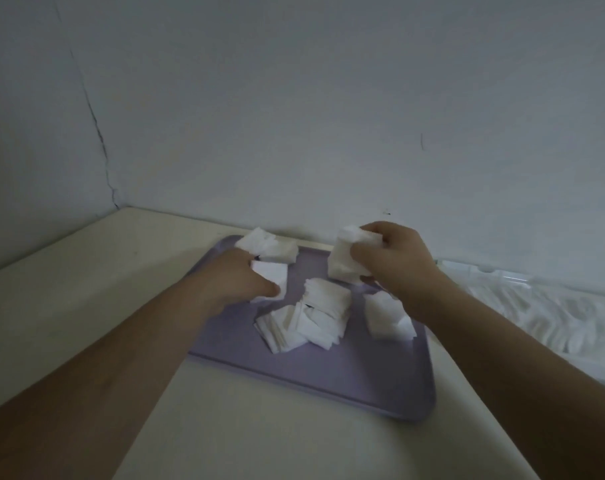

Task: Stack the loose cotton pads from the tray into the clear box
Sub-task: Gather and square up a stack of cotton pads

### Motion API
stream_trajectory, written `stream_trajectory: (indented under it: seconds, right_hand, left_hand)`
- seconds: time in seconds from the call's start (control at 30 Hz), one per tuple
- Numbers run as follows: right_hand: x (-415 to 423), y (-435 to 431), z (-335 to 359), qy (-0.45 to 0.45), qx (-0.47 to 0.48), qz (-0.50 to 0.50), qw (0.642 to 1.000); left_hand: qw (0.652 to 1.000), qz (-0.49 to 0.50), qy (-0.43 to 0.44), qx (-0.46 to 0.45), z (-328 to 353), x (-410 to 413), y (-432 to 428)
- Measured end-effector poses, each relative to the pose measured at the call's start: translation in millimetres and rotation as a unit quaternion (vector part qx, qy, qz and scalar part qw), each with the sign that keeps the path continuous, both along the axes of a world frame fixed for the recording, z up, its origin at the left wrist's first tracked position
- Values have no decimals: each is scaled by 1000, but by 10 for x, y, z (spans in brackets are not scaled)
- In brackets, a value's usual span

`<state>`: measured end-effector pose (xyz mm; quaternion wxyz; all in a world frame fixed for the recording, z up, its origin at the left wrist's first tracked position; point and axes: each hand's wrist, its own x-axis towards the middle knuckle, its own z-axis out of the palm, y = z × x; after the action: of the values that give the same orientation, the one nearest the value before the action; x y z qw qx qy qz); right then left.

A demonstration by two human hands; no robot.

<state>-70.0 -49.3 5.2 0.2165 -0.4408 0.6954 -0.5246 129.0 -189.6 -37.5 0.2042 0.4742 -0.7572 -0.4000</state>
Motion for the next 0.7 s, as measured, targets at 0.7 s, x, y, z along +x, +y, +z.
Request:
stream_trajectory:
  seconds: [0.7]
  right_hand:
    - [23, 1130, -656, 56, -62, -41, 996]
  left_hand:
    - [936, -197, 241, 165, -123, -282, 1193]
